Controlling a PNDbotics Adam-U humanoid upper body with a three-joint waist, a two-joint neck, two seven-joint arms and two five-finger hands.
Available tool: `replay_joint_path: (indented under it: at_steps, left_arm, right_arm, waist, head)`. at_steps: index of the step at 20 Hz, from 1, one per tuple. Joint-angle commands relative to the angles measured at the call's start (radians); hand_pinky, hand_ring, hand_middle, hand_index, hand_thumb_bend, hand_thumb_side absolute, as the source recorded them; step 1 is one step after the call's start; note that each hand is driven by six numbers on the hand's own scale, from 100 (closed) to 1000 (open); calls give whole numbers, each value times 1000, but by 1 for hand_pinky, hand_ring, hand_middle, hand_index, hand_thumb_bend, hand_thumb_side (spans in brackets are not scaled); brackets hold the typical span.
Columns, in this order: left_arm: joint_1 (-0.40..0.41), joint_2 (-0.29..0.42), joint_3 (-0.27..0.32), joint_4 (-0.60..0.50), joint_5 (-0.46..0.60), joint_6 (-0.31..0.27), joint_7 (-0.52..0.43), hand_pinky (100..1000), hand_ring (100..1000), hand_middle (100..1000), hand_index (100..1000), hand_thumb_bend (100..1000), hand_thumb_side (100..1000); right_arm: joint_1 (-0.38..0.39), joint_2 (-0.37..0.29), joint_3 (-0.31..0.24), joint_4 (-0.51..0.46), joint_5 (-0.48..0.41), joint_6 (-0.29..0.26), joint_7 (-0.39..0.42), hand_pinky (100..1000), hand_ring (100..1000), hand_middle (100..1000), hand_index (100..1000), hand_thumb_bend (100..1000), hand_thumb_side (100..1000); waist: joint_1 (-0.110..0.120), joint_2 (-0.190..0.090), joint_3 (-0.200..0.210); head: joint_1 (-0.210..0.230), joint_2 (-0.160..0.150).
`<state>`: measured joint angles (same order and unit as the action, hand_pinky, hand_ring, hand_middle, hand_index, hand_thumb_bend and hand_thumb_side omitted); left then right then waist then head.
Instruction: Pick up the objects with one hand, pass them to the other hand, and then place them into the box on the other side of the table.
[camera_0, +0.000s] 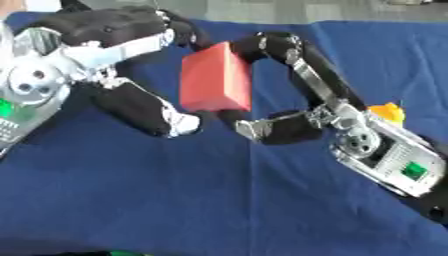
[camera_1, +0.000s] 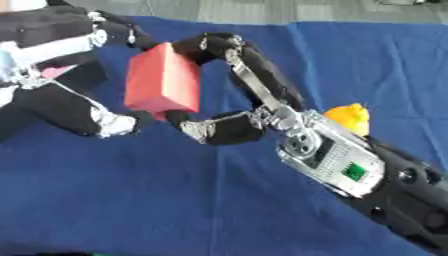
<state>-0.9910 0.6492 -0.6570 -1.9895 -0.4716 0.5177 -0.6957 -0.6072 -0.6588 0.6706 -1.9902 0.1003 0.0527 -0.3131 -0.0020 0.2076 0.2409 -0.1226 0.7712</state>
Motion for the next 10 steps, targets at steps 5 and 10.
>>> replay_joint_path:
  at_steps: [5, 10]
  left_arm:
    - [-10, 1, -2, -10, -37, 100, -100, 1000, 889, 823, 923, 404, 466]
    - [-14, -12, 1, -10, -41, 120, -44, 1000, 852, 743, 871, 292, 382]
  right_arm:
    - [-16, -7, -8, -10, -4, -27, 4, 746, 626, 373, 510, 338, 100]
    - [-12, -8, 0, -10, 2, -35, 14, 746, 626, 374, 510, 343, 100]
  waist:
    - [13, -21, -1]
    - [12, -20, -1]
  head:
    - [2, -1]
    - [4, -1]
